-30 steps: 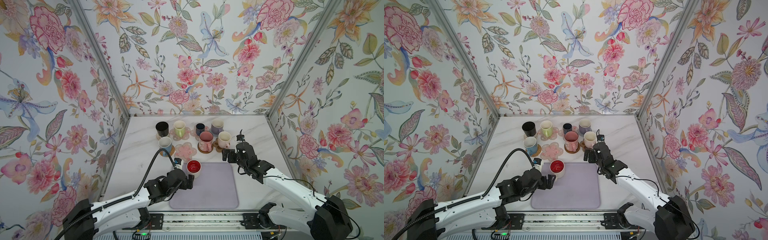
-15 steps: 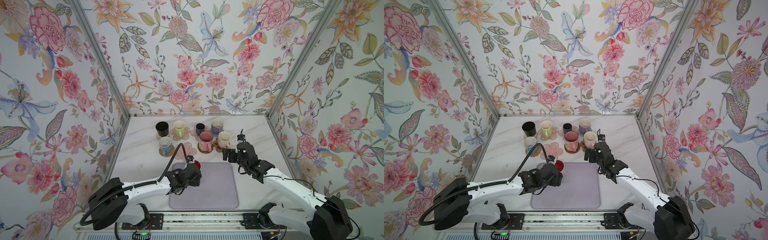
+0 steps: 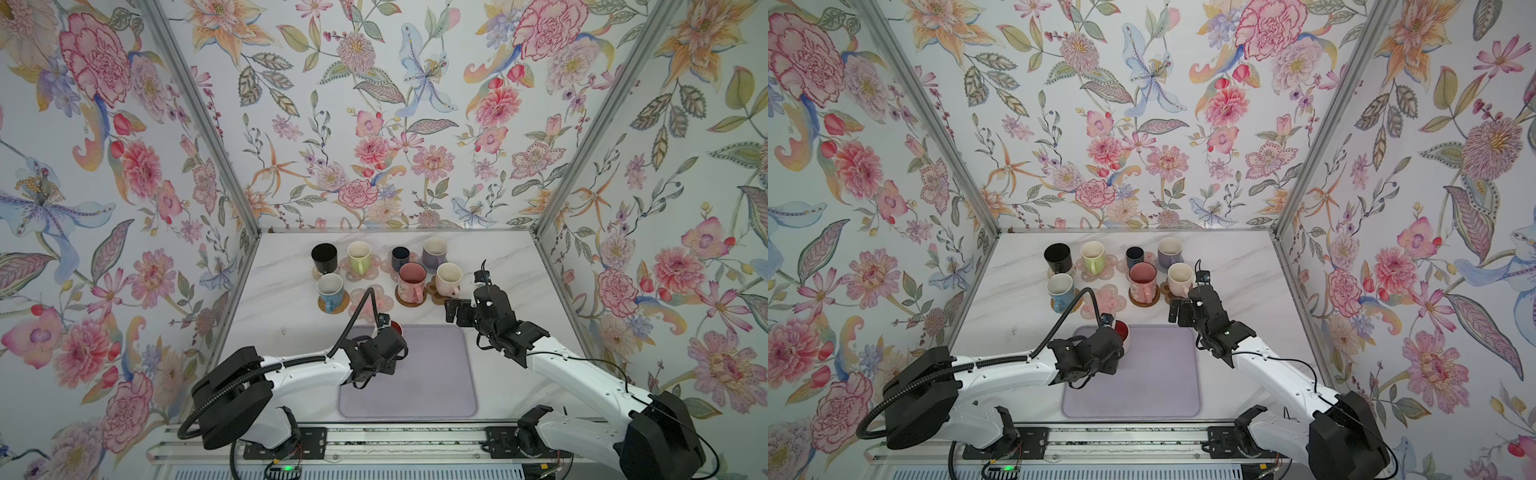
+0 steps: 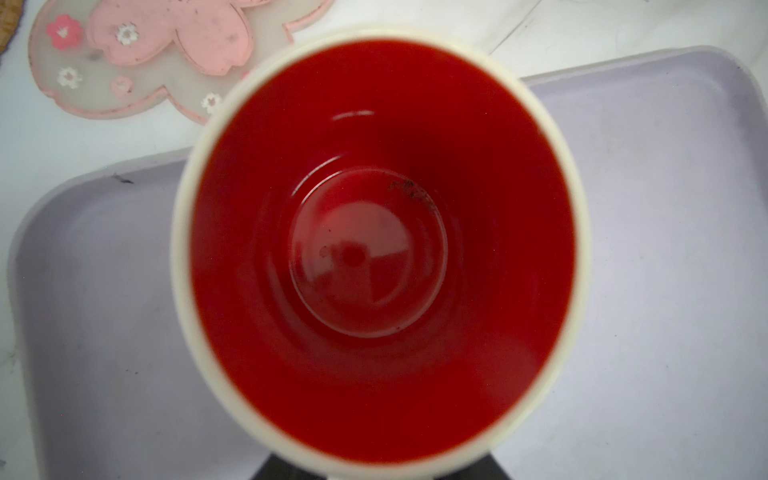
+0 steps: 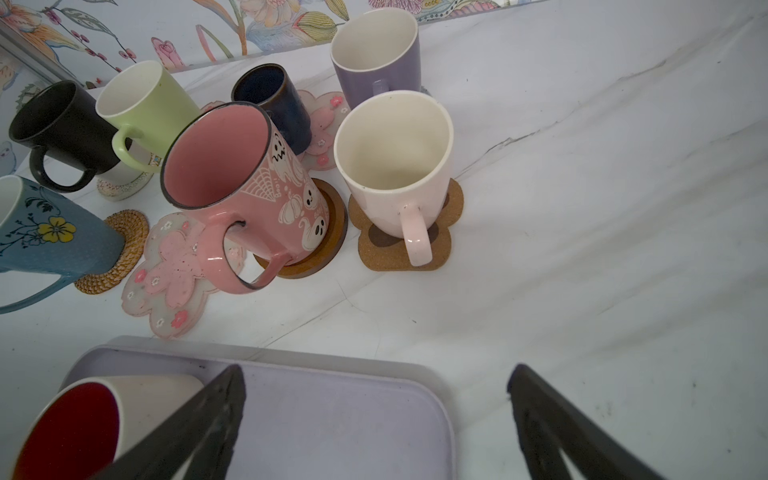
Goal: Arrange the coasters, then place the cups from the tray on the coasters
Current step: 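Lift the red-lined mug with the left gripper and carry it farther away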
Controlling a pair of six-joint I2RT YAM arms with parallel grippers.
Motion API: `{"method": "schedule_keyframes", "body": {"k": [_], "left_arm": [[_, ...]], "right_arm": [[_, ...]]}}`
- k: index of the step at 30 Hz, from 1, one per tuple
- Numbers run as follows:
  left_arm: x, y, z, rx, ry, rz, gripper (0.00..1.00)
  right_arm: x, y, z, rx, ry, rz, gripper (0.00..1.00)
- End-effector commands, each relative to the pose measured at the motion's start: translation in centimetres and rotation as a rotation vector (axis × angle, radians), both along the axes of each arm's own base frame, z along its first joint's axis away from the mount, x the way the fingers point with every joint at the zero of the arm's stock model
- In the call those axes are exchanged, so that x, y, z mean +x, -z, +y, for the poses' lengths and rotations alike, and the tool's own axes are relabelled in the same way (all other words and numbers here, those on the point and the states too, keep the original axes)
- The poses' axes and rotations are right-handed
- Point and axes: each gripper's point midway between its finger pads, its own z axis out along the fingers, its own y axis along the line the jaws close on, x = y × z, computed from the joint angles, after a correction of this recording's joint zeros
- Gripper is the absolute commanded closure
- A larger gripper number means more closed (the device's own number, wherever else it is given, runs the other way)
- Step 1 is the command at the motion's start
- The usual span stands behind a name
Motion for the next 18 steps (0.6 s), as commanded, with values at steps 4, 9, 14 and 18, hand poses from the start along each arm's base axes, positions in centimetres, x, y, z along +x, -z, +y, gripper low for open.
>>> {"method": "schedule_keyframes", "body": {"k": [4, 9, 14, 18], "left_arm": [[0.3, -0.9, 0.0, 0.019, -0.006, -0.019, 0.8], [0.4, -1.4, 0.2, 0.017, -0.019, -0.032, 1.0], [0.7, -2.3, 0.5, 0.008, -0.032, -0.057, 1.0], [0.9, -3.5, 1.0, -0.002, -0.041, -0.091, 1.0]], "right_arm": [[-0.1, 0.5, -0.2, 0.014, 0.012, 0.005, 0.01], [-0.2, 0.5, -0.2, 0.016, 0.008, 0.005, 0.01], [0.0, 0.4, -0.9, 0.02, 0.03, 0.001, 0.01], [0.0, 0.2, -1.3, 0.022, 0.04, -0.006, 0.01]]}}
